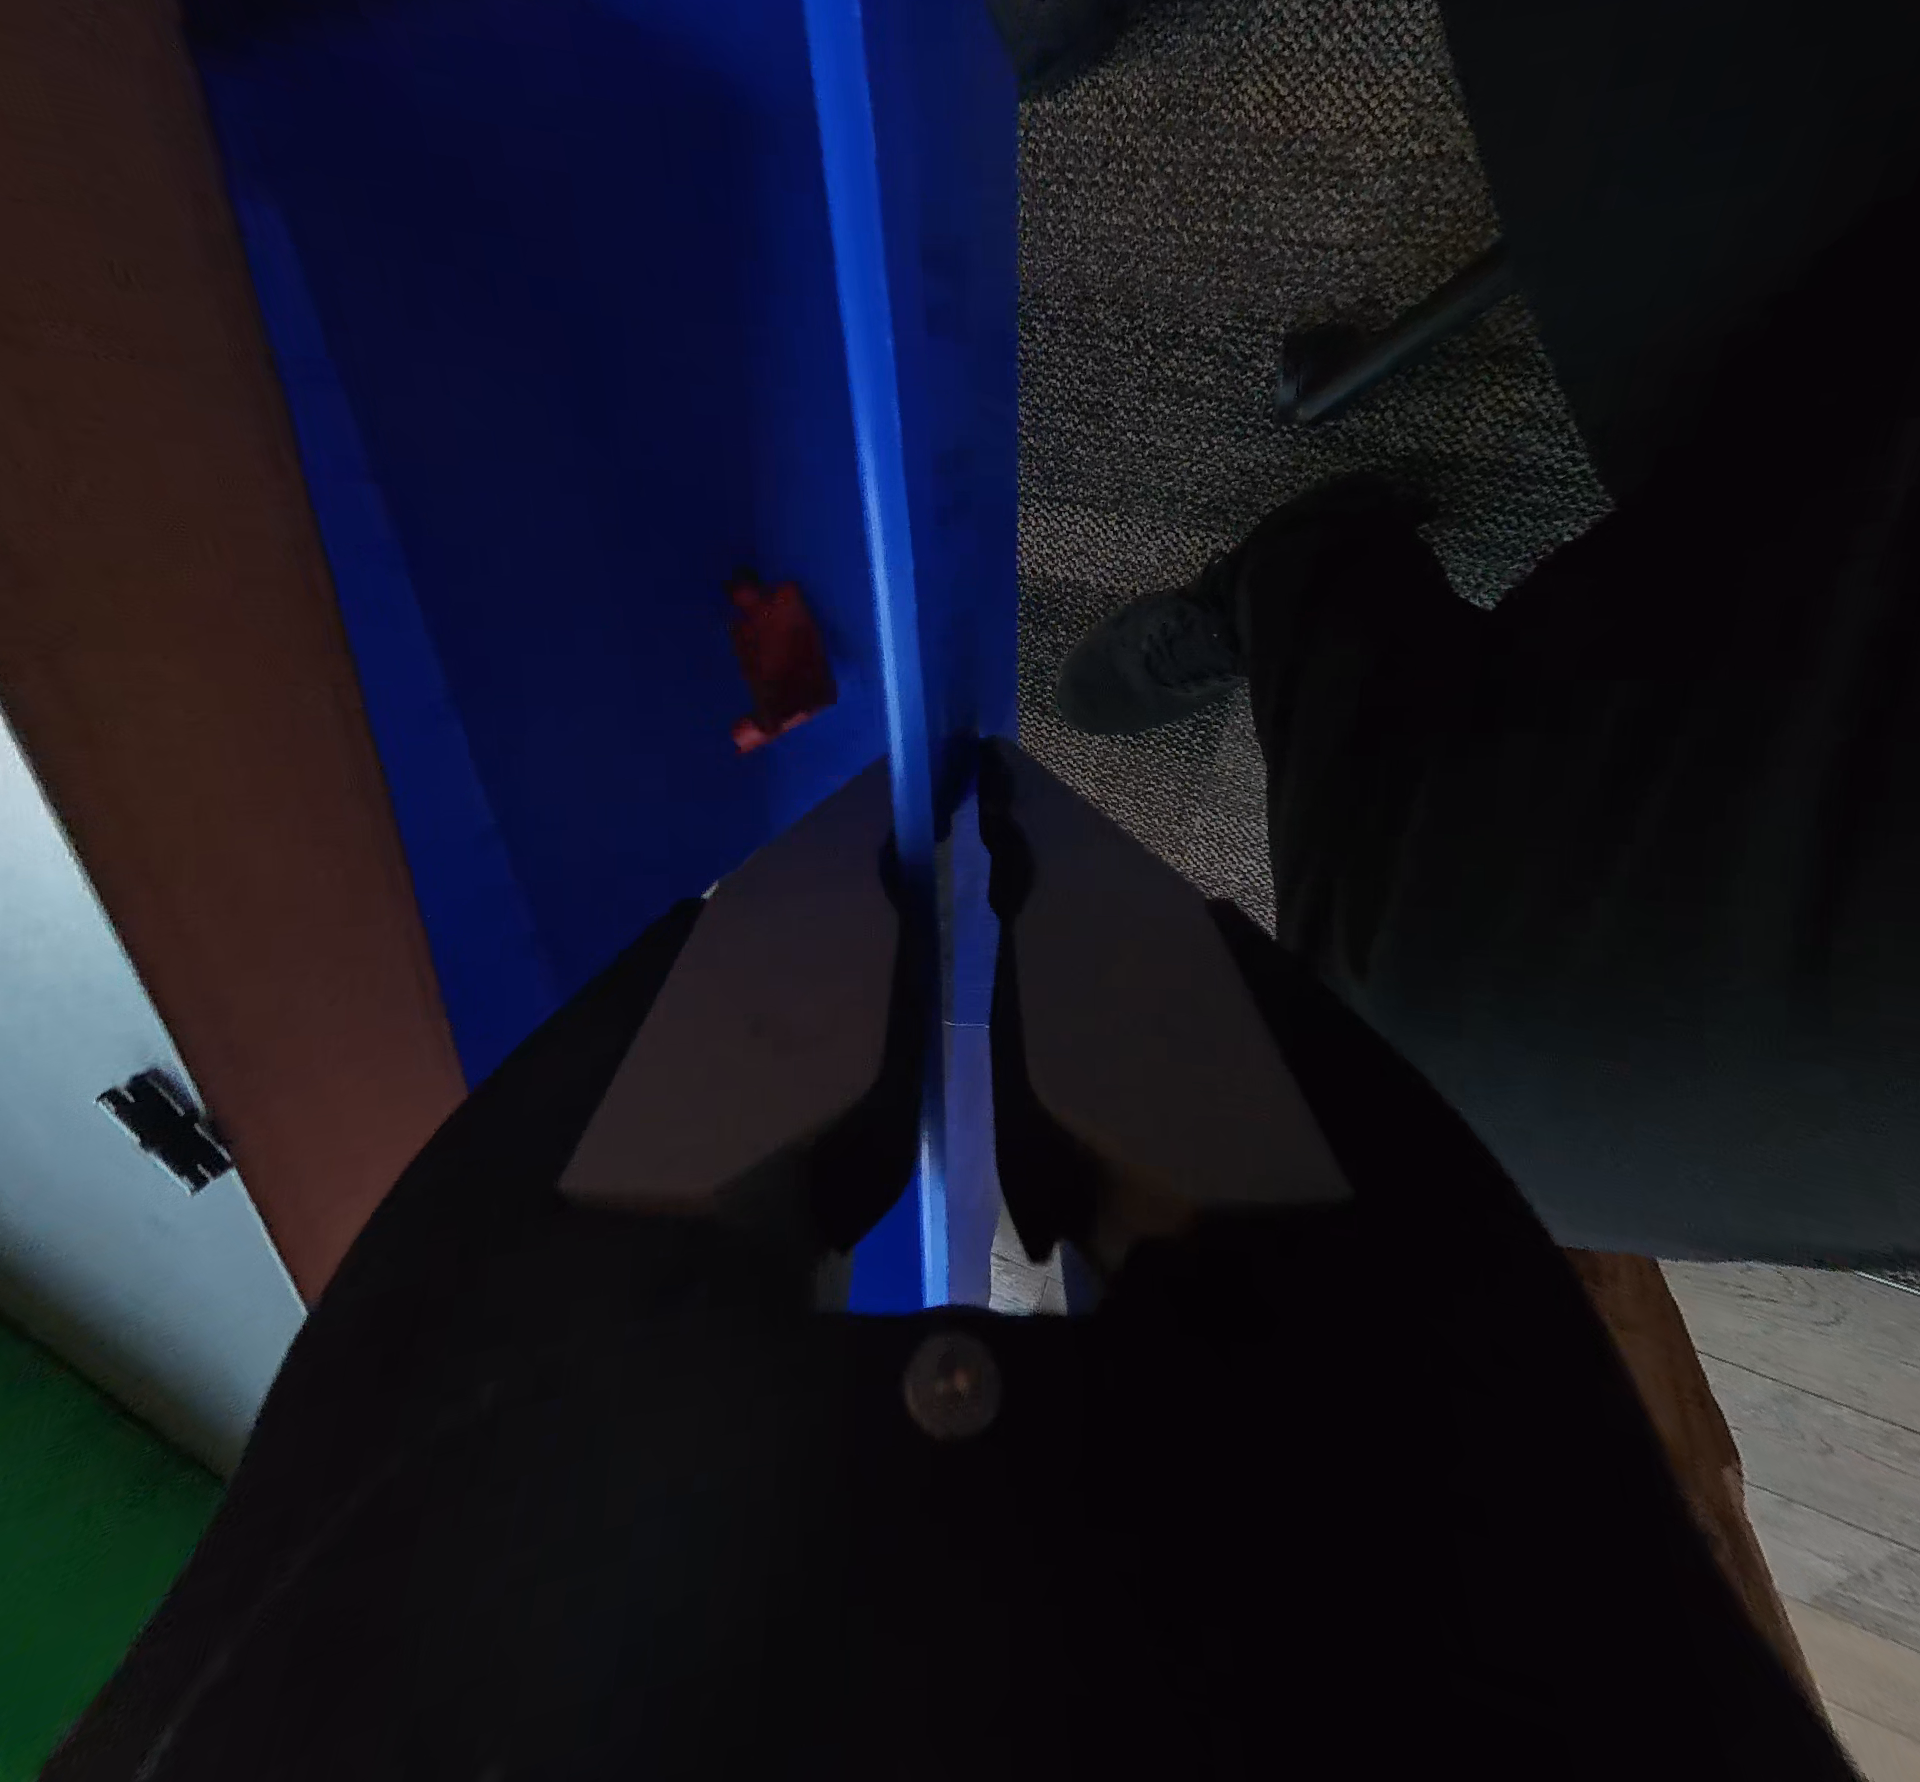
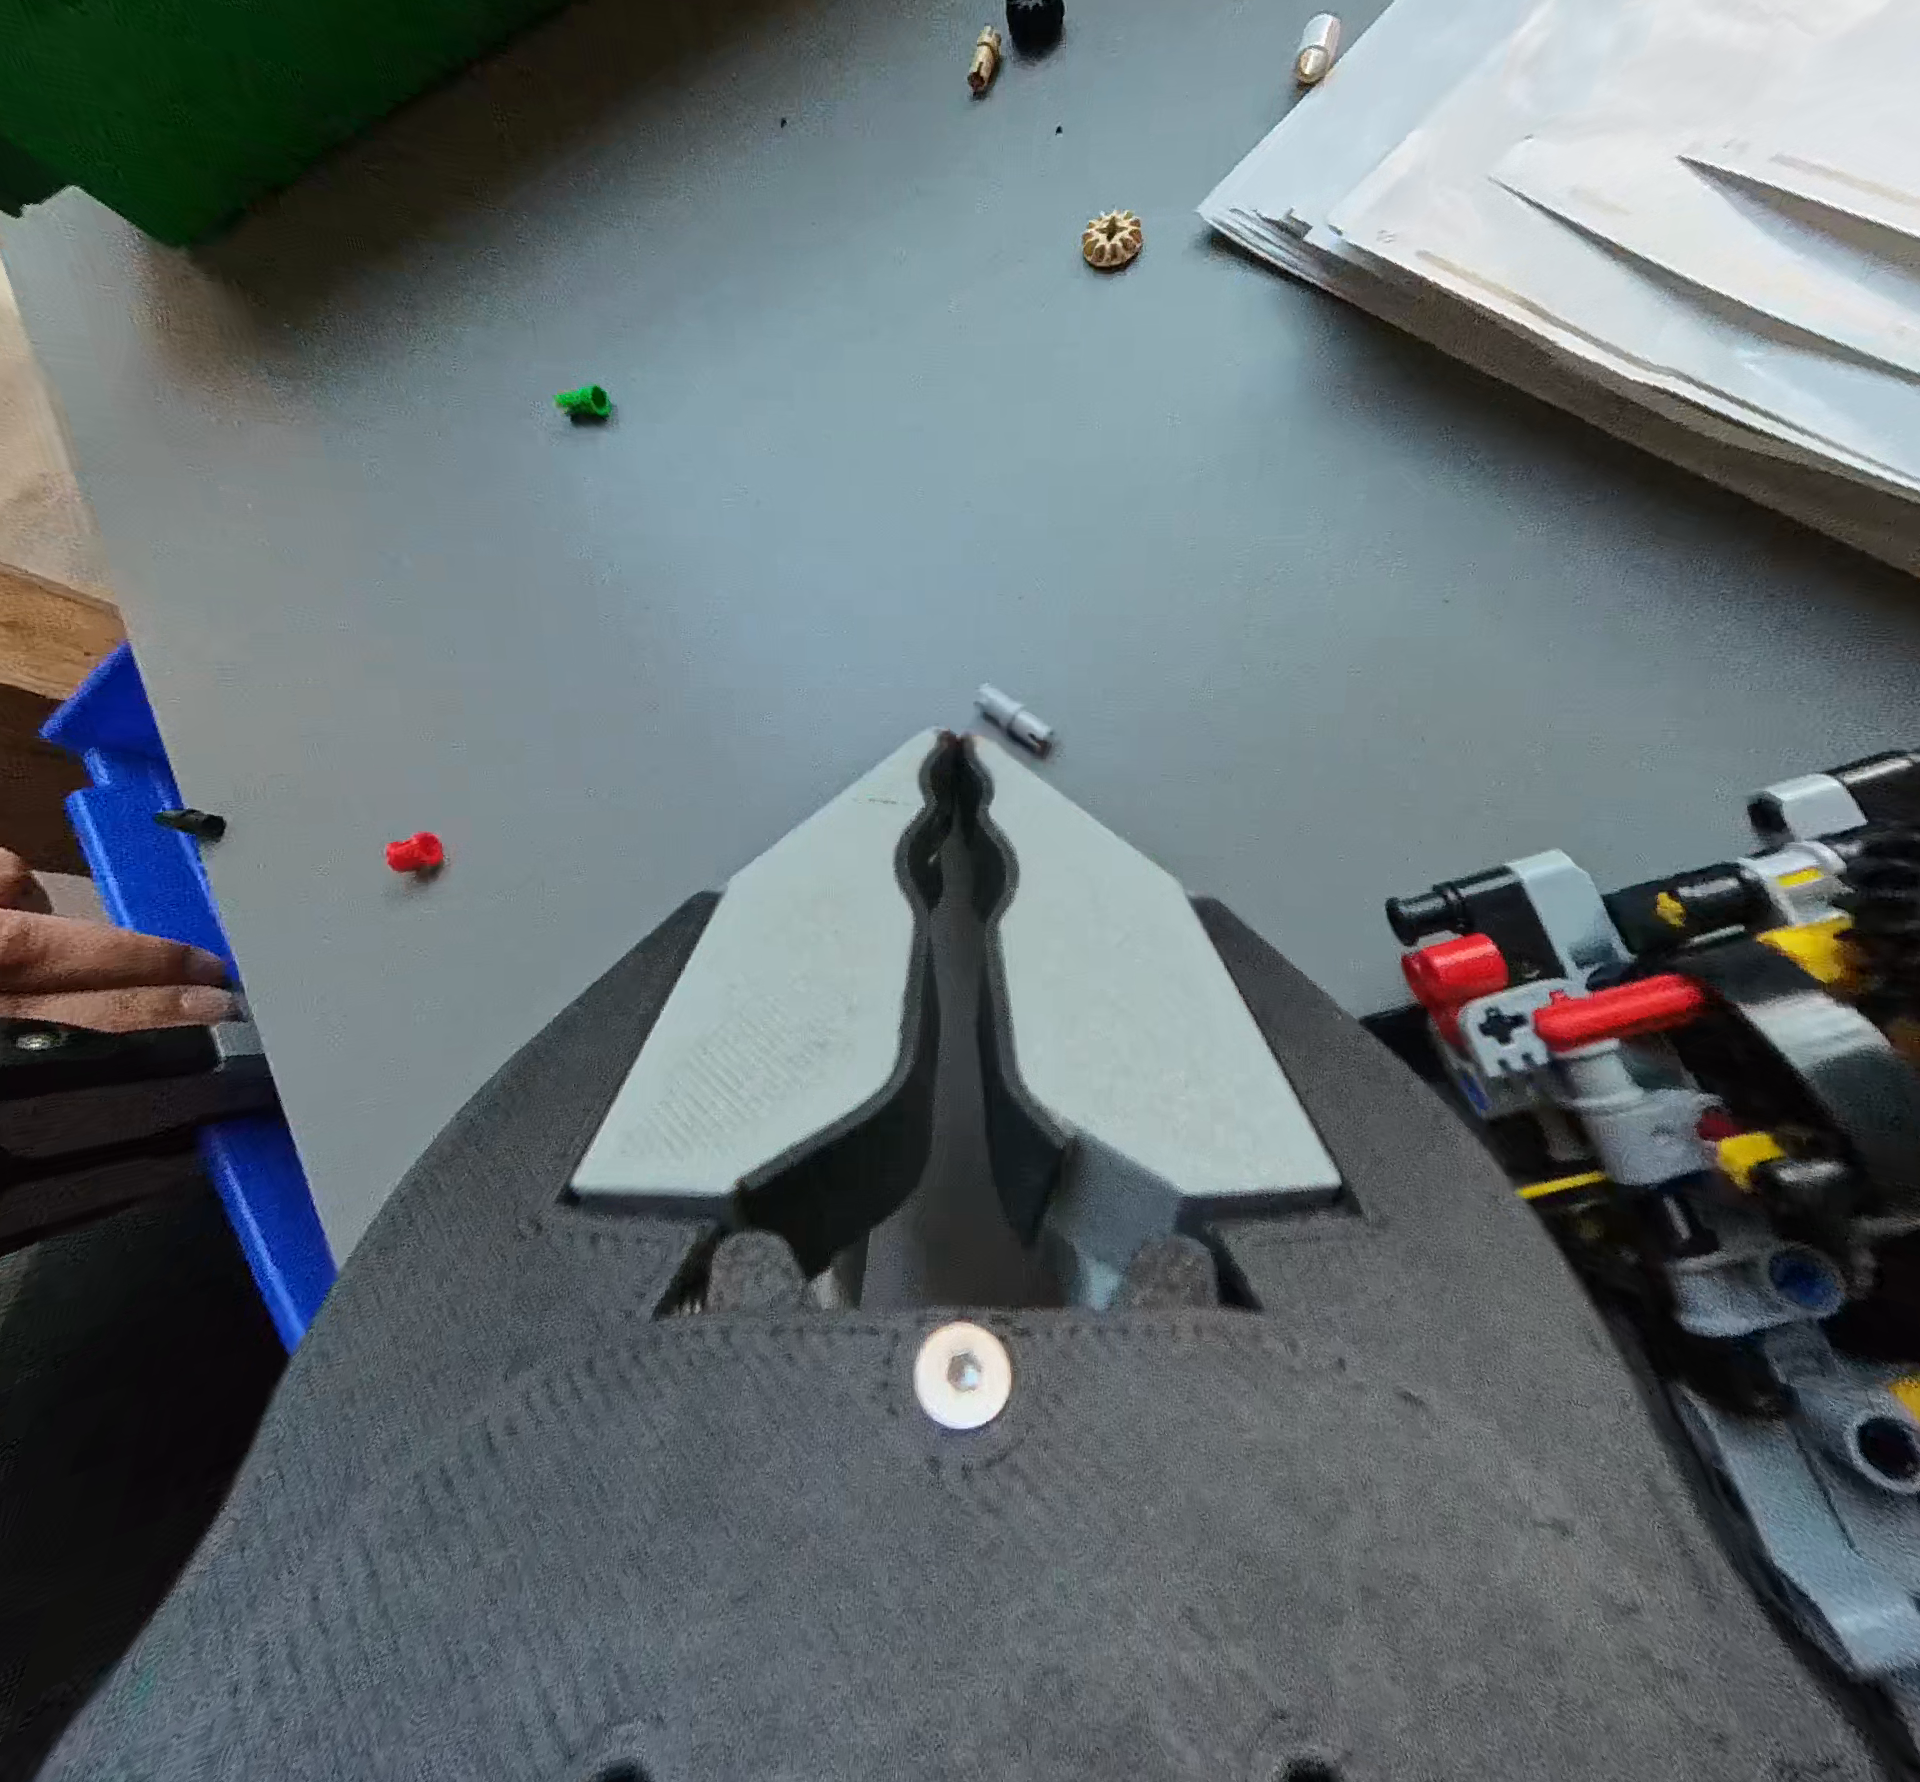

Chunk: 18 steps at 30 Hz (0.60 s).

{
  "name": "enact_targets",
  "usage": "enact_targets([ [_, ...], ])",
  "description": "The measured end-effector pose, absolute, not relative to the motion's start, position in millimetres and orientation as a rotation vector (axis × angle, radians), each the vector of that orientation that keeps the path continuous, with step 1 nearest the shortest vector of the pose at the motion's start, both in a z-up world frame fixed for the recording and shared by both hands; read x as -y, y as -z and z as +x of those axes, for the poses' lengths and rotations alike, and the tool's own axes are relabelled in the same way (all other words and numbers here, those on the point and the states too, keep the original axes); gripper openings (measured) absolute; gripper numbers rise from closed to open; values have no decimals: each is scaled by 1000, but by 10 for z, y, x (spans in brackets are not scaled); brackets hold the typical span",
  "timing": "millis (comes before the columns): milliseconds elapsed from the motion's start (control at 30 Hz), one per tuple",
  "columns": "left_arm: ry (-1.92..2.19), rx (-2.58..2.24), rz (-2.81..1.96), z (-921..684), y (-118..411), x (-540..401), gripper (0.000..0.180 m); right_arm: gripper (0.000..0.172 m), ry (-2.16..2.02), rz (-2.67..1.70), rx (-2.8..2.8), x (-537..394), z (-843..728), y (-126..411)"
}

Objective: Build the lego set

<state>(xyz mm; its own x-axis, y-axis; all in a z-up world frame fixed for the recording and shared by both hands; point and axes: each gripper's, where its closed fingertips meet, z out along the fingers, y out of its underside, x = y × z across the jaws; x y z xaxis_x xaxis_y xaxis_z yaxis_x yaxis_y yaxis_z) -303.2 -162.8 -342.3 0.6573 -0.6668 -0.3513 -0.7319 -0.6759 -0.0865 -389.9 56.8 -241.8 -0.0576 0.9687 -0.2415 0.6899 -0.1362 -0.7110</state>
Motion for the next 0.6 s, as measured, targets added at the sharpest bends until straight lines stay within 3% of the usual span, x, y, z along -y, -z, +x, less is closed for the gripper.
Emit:
enact_targets([
  [100, -433, -1135, -2653, -3041, 3420, 1618, 0, 0, -1028, -1845, 1742, -601, -3885, 2343],
  [200, -432, -1137, -2645, -3029, 3418, 1606, 0, 26, -1045, -1796, 1650, -746, -3925, 2129],
  [300, -430, -1135, -2644, -3018, 3432, 1595, 0, 35, -1041, -1841, 1666, -778, -3984, 2171],
  [367, -433, -1135, -2643, -3022, 3428, 1591, 1, 24, -961, -1883, 1693, -795, -3975, 2343],
  [433, -434, -1136, -2642, -3028, 3417, 1600, 1, 0, -950, -1864, 1690, -783, -3961, 2415],
  [600, -432, -1151, -2642, -3042, 3403, 1635, 0, 0, -1213, -1924, 1789, -315, -3806, 2406],
])
